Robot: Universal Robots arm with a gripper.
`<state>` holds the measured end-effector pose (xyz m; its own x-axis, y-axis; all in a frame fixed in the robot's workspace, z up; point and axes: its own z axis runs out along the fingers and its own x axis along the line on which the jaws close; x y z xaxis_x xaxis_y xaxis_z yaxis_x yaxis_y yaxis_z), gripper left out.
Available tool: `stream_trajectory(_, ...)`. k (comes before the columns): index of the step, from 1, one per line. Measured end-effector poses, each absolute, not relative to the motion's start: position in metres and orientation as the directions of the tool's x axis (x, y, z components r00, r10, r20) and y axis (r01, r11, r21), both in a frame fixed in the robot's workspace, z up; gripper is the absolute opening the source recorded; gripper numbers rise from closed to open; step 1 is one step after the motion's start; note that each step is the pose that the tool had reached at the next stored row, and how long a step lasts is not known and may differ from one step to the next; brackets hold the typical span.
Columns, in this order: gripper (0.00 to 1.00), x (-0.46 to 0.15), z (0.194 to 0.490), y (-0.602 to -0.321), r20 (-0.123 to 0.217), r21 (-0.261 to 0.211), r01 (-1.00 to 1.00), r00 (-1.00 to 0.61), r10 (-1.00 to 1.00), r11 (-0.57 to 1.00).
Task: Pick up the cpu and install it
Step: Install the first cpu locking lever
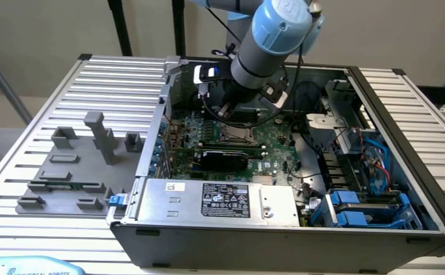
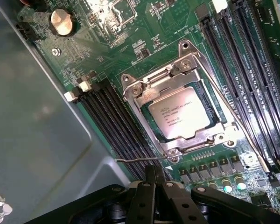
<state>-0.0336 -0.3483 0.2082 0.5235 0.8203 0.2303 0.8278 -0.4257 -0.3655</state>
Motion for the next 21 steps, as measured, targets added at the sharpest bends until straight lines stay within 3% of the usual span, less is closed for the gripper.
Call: stream_trajectory(21,0.11,-0.017,0.198,-0.338,0.190,-0.348,0.829,0.520,0.832,-0.439)
